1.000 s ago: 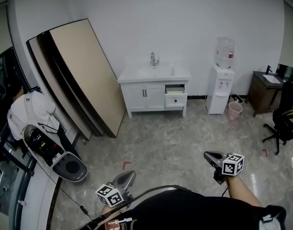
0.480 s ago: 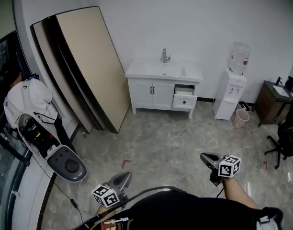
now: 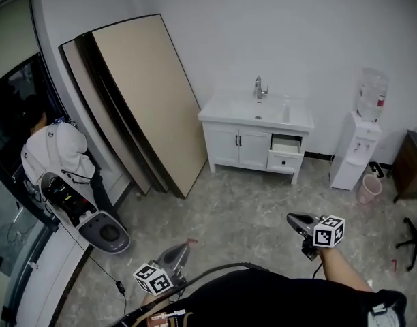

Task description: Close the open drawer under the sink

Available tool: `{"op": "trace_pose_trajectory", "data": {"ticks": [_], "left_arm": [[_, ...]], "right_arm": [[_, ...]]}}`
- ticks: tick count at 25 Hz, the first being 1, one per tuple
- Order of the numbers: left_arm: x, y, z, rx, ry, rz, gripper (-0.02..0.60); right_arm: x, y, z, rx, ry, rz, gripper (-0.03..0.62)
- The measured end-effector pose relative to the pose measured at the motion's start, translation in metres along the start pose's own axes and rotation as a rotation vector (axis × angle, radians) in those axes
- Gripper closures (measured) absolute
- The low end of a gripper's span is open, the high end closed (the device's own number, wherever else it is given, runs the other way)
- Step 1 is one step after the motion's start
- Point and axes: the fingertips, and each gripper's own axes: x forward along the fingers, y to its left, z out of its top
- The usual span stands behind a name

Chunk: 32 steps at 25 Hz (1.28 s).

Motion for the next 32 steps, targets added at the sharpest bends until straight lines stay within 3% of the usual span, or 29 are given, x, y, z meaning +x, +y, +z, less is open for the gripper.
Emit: {"op": "trace_pose_trajectory", "data": {"ticks": [7, 12, 17, 23, 32], "left_arm": [[0.068, -0.013, -0.001, 0.005, -0.010, 0.052, 0.584], [0.095, 0.005, 0.005, 0.001, -0.011, 0.081, 0.584], [0.113, 0.043, 0.010, -0.034, -0.007, 0.081, 0.584], [0.143, 0.117, 0.026, -0.073, -0.006, -0.012, 0.584], [0.194, 0.242, 0.114, -0.045, 0.049, -0.179, 0.584]], "right_arm": [[0.016, -0.079, 0.016, 0.022, 0.032, 0.065, 0.592], [0.041, -0.107, 0.024, 0.033, 0.040, 0.096, 0.592], [0.070, -0.127, 0.025, 0.048, 0.060, 0.071, 0.592], [0.125, -0.136, 0.047, 0.028, 0.042, -0.007, 0.592], [0.225, -0.131, 0.100, 0.025, -0.018, -0.144, 0.592]]}}
